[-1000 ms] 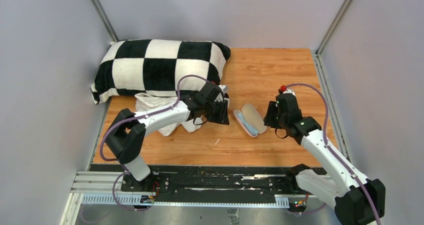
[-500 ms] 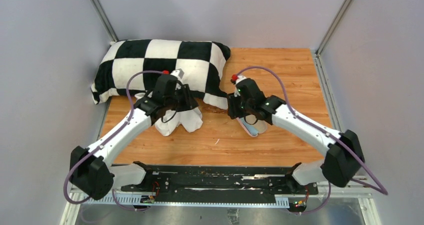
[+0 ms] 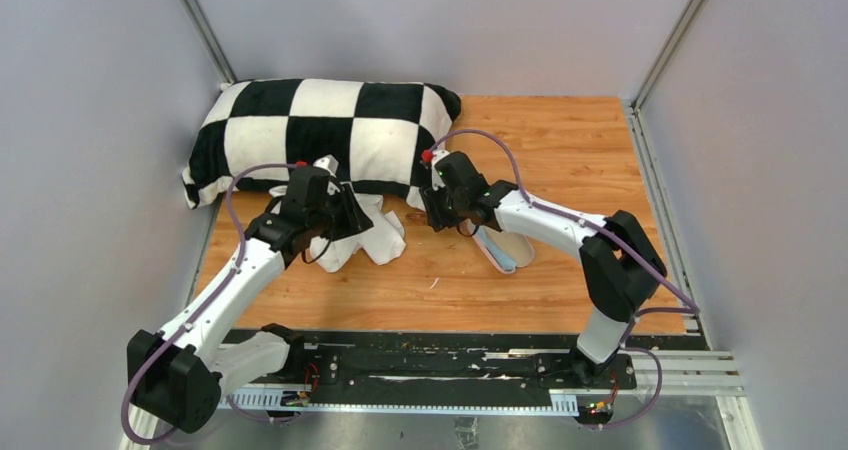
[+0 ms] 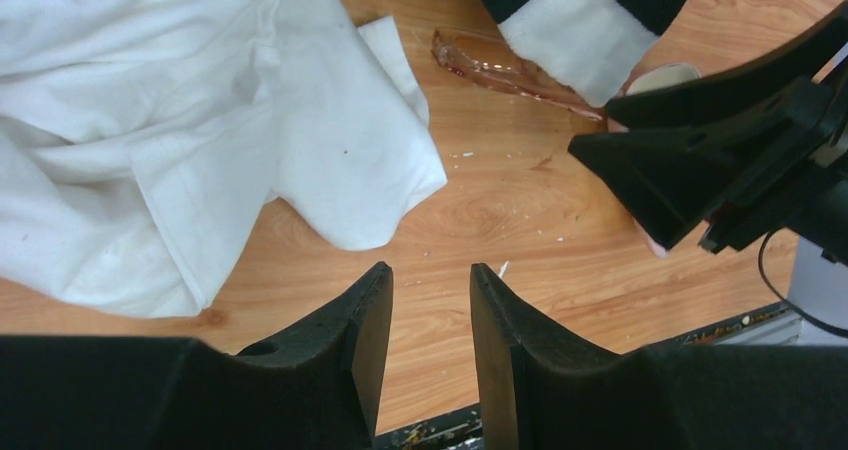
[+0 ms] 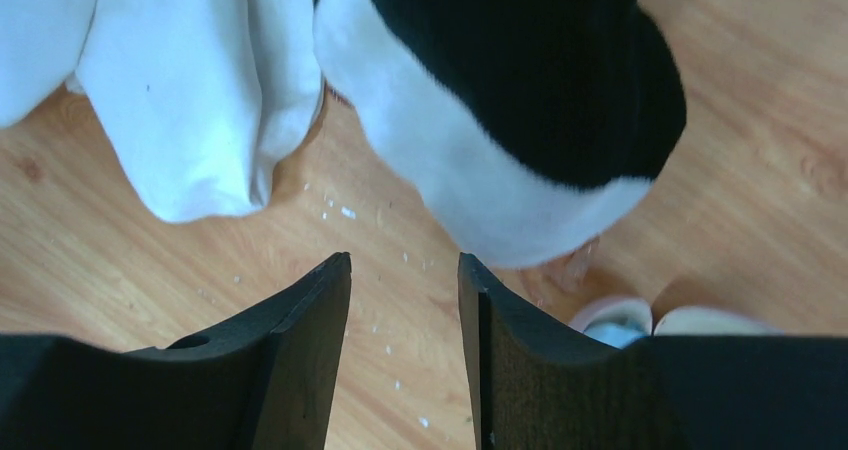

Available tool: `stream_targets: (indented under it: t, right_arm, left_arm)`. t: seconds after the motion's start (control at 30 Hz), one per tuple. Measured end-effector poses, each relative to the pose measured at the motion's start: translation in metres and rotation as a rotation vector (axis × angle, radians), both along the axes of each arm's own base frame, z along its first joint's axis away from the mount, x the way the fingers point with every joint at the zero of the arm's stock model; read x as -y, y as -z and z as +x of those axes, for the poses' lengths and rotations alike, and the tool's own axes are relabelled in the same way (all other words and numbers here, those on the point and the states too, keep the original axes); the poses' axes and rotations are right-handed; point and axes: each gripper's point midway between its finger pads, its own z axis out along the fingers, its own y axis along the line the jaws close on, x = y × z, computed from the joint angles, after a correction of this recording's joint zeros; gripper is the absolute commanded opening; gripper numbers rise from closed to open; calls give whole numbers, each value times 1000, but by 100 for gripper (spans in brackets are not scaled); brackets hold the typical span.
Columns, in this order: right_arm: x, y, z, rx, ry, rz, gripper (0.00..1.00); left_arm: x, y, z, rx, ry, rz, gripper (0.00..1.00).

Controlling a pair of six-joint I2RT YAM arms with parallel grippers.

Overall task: Organize the sunglasses
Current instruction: Adjust the sunglasses at the center of the board.

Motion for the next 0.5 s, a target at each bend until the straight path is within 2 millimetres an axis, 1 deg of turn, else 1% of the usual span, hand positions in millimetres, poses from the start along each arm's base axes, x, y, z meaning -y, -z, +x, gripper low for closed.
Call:
stream_targets:
  t: [0.13,0.23,0.33,0.4,0.5]
  right_arm:
    - [-14,0,20,42,-8,-2,49]
    - [-20,4,36,70,3,-23,51]
    - [-24,13,49,88,16,-48,52]
    - [-25,20,54,87,22,-60,53]
    - [-25,32,58,80,28,-80,57]
  left_arm:
    - [-3,9,-6,-28,1,14,40]
    - [-5,16,-11,-47,1,22,40]
    - [-6,21,-15,-62,4,32,40]
    - [-7,23,-16,-65,8,37,40]
    - [-7,25,-17,-69,14,40,40]
